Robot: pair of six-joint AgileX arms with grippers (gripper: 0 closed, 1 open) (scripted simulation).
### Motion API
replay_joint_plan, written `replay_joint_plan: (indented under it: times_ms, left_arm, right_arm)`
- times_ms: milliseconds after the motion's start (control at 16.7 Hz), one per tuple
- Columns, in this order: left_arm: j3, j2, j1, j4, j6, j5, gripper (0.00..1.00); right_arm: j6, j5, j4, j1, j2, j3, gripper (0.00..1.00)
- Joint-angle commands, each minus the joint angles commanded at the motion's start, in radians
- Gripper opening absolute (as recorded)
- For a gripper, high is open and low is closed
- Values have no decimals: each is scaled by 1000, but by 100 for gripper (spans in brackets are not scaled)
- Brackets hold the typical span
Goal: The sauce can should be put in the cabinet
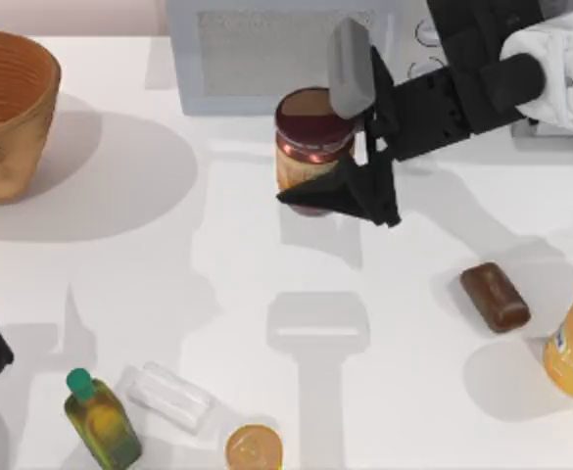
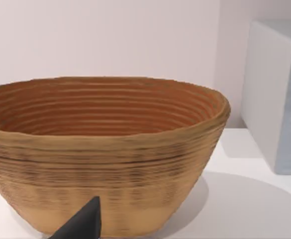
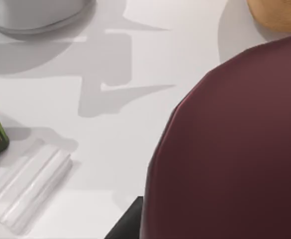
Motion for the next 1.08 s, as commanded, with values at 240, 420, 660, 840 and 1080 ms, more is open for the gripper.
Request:
replay_joint_plan:
  times_ms: [240, 420, 660, 840, 1080]
  left_arm:
    - [0, 0, 0, 0, 0, 0, 100]
    - [0, 0, 0, 0, 0, 0, 100]
    - [0, 0, 0, 0, 0, 0, 100]
    - [0, 0, 0, 0, 0, 0, 100]
    - [0, 0, 0, 0, 0, 0, 100]
  right_arm:
    - [0, 1, -12, 0, -11, 7, 0]
    - [6, 5, -9, -1, -17, -1, 0]
    - [71, 70, 2, -37, -162, -106, 0]
    - [162, 165, 21, -93, -368, -251, 0]
    - [312, 334, 69, -188, -724, -507, 0]
